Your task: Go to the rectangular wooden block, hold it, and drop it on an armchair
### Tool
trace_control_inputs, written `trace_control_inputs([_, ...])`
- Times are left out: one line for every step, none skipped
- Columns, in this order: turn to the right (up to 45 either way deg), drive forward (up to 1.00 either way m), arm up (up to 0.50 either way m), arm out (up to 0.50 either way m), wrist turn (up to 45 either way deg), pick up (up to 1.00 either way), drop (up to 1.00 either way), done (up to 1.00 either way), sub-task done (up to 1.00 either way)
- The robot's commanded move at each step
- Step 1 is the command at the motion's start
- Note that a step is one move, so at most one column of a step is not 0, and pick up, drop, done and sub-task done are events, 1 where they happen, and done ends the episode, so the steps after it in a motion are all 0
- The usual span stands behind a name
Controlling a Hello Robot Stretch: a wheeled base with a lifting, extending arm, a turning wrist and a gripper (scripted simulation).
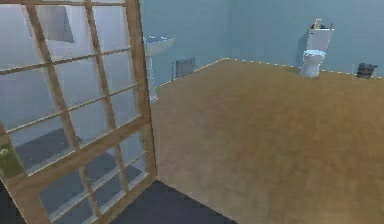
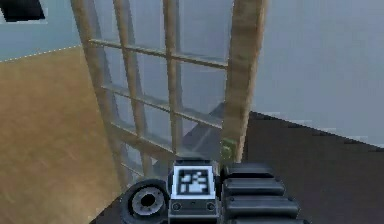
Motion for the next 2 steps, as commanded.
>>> trace_control_inputs([30.0,0.00,0.00,0.00,0.0,0.00,0.00,0.00,0.00])
trace_control_inputs([0.0,0.35,0.00,0.00,0.0,0.00,0.00,0.00,0.00])
